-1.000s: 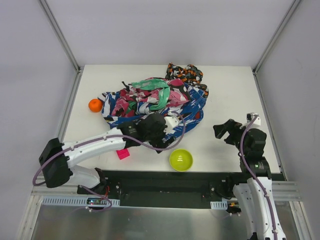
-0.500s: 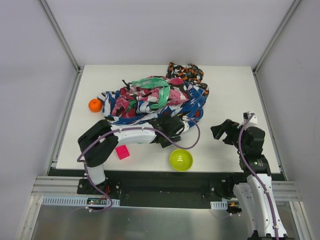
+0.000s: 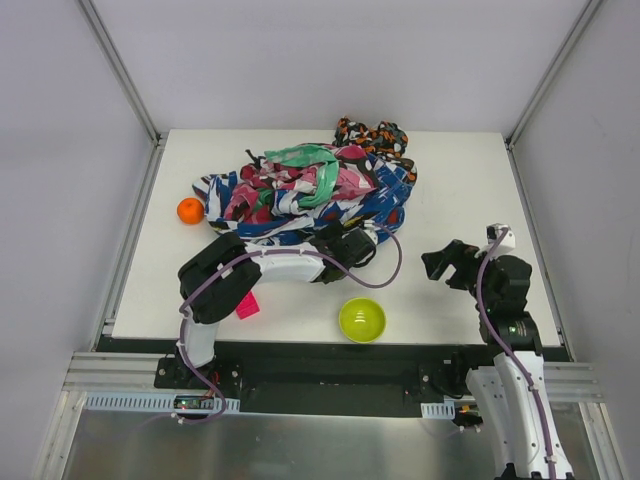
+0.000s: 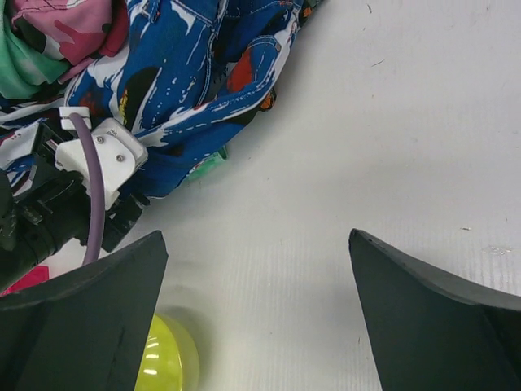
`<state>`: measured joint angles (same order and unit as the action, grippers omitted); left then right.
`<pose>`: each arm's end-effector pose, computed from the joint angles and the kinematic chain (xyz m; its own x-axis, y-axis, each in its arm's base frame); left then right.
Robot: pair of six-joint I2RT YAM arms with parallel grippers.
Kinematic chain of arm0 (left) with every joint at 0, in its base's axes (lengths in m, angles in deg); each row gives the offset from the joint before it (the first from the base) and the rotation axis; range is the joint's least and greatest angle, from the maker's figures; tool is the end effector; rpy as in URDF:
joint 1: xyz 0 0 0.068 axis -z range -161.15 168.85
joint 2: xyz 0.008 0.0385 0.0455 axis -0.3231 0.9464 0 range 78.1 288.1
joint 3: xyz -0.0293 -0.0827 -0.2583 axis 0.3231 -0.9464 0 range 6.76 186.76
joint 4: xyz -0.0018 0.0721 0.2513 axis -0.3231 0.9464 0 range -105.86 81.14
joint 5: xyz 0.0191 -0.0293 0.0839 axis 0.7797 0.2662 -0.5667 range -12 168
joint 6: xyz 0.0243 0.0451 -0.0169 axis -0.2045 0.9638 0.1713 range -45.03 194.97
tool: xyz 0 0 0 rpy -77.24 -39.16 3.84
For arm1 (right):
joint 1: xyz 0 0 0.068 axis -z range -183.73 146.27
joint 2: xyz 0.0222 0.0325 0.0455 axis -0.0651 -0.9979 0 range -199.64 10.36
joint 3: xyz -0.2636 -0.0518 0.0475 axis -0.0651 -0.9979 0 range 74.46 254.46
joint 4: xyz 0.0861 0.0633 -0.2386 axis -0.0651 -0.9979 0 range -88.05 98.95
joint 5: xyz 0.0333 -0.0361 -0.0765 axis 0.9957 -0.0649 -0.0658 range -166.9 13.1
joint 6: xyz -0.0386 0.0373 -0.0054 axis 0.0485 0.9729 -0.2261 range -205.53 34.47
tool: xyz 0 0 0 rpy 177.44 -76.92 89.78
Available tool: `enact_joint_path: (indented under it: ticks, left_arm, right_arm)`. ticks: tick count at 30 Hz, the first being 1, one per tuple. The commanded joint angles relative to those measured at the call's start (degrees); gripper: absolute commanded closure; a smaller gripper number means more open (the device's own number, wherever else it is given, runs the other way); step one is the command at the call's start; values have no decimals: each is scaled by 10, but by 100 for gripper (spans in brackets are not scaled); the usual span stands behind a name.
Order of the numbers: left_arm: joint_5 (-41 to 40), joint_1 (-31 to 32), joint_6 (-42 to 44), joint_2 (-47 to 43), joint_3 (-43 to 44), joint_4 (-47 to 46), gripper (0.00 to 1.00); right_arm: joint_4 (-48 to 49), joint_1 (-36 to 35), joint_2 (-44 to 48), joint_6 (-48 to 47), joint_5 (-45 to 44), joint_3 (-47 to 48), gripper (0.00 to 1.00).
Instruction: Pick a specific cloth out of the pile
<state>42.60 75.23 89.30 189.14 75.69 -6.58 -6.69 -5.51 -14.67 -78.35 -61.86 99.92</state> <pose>0.2392 -0.3225 0.1595 -0.3008 0.8166 -0.4926 0.5708 0.5680 0.5930 0.1297 0.0132 0.2586 -0.2952 0.1116 -0.9489 -0.2452 0.9510 0.1881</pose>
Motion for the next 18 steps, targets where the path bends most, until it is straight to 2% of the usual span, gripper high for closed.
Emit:
enact_joint_path:
  ticks: [1,3,4,5,6,10,14,18]
  left_arm:
    - [-19,-13,-55,43,-9,24,39]
    - [-39,-14,-64,44,-5,23,53]
    - [-54,-14,-69,42,-3,22,68]
    - [-71,-13,-72,40,2,21,91]
    - [-104,-14,-78,36,7,19,100]
    - [-207,-14,-33,5,40,-31,100]
    - [-235,-25,26,-43,81,-90,100]
    - [-231,-36,174,-86,76,-266,100]
  right_arm:
    - [21,-1,15,-11,0,8,4]
    - [20,-1,20,-12,2,8,4]
    - [20,-1,21,-11,4,8,4]
    - [20,-1,24,-12,4,8,4]
    - [19,0,25,-12,4,8,4]
    - [18,-1,32,-16,21,10,4]
    - [18,-1,37,-16,17,7,4]
    - [16,-1,42,-17,12,7,4]
